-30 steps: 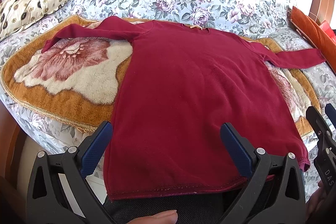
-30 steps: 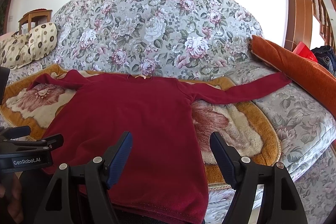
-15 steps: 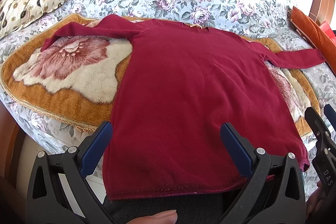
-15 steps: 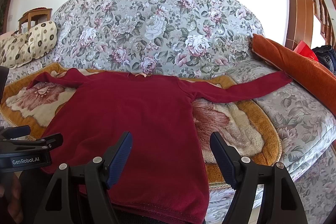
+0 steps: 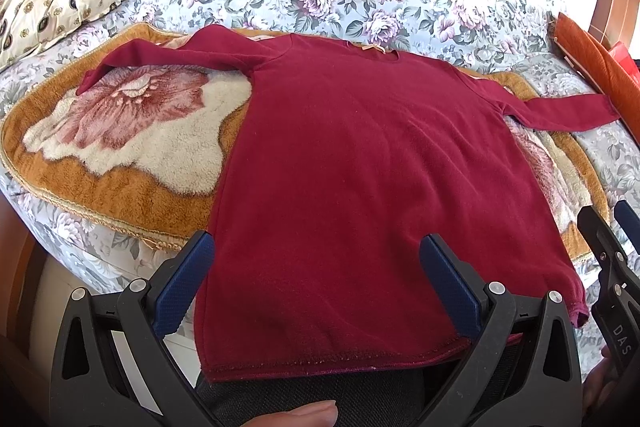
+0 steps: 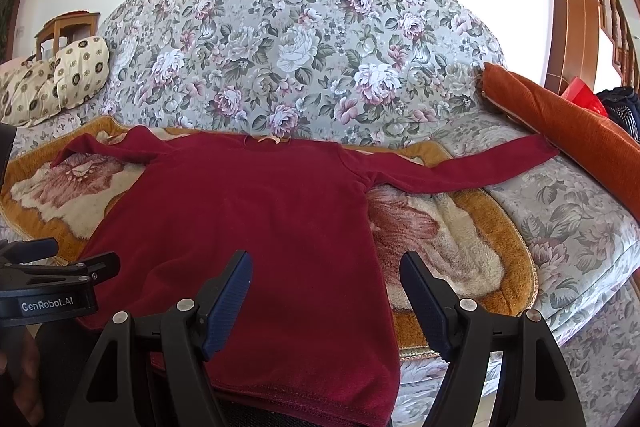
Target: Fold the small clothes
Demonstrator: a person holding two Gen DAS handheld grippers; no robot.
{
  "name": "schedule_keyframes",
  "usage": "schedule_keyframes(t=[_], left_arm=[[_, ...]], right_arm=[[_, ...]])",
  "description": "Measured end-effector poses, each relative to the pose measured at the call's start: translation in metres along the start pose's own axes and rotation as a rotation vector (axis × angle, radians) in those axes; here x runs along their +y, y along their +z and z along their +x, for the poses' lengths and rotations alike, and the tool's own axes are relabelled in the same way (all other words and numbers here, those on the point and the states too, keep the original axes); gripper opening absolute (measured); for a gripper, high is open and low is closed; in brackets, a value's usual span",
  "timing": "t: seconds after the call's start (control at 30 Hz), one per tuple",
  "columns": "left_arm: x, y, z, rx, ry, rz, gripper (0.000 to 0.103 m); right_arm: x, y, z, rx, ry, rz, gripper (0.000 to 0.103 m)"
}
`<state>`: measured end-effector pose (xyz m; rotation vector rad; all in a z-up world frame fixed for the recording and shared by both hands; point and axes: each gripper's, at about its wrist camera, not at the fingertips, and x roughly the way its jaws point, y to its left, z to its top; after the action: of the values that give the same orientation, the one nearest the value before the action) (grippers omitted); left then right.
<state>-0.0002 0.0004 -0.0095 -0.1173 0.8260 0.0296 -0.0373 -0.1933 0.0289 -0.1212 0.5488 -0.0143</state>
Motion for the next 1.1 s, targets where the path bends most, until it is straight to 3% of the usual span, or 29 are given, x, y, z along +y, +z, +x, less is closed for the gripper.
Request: schedule_keyframes(t=[1.1], left_arm=[[0.0012,0.0015,0.0008,0.005,-0.004,-0.003,0.103]], right_arm=[[-0.0004,0.0013,-0.0002,0.0,0.0,0.004,0.074]])
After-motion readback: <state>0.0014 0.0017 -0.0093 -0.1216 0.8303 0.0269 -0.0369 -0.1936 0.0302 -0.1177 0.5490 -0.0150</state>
